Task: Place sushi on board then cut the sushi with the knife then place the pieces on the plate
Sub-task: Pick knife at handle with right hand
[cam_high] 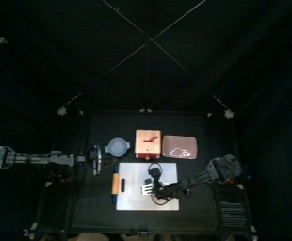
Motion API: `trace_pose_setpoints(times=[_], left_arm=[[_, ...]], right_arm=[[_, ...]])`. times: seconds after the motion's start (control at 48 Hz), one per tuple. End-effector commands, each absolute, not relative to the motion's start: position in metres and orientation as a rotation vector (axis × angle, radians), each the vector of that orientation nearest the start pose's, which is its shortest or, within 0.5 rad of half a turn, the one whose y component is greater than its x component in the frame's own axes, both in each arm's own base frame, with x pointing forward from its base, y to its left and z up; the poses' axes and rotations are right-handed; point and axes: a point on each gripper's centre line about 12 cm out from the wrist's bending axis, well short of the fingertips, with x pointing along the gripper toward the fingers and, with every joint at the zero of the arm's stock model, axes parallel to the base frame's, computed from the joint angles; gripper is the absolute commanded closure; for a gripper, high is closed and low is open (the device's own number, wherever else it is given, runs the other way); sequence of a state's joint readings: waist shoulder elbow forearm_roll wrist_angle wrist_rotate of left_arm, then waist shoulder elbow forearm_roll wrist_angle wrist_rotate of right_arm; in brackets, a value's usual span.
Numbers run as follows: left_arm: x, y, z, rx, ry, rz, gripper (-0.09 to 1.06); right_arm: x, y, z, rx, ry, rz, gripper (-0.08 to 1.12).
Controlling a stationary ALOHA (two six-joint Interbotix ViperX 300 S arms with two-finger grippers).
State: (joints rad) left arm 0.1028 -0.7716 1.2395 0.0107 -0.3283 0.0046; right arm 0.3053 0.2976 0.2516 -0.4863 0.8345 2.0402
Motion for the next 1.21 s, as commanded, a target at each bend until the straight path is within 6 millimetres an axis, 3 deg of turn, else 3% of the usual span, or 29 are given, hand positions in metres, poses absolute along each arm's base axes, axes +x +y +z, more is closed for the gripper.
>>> trace_pose_setpoints(times=[0.021,0.312,0.542,0.917,1.208], left_arm=[[0.219,0.023,0.236,0.012,0.127,0.1,0.96],[0.218,0.023,0.238,0.013,0.119,0.1,0.96],[0.217,0.023,0.24,0.012,0.108,0.101,0.96],[0.218,0.024,0.243,0.009,0.099,0.107,0.96],[0.217,0.033,0.245,-0.009,0.09,0.152,0.96]], right_arm=[[0.425,0.085,0.157,1.062,0.789,-0.979,0.13],[0.398,0.065,0.193,0.984,0.736,-0.961,0.13],[0.376,0.04,0.216,0.738,0.736,-0.848,0.14],[0.348,-0.021,0.24,0.326,0.786,-0.739,0.14],[0.329,-0.088,0.28,0.262,0.761,-0.679,0.15]])
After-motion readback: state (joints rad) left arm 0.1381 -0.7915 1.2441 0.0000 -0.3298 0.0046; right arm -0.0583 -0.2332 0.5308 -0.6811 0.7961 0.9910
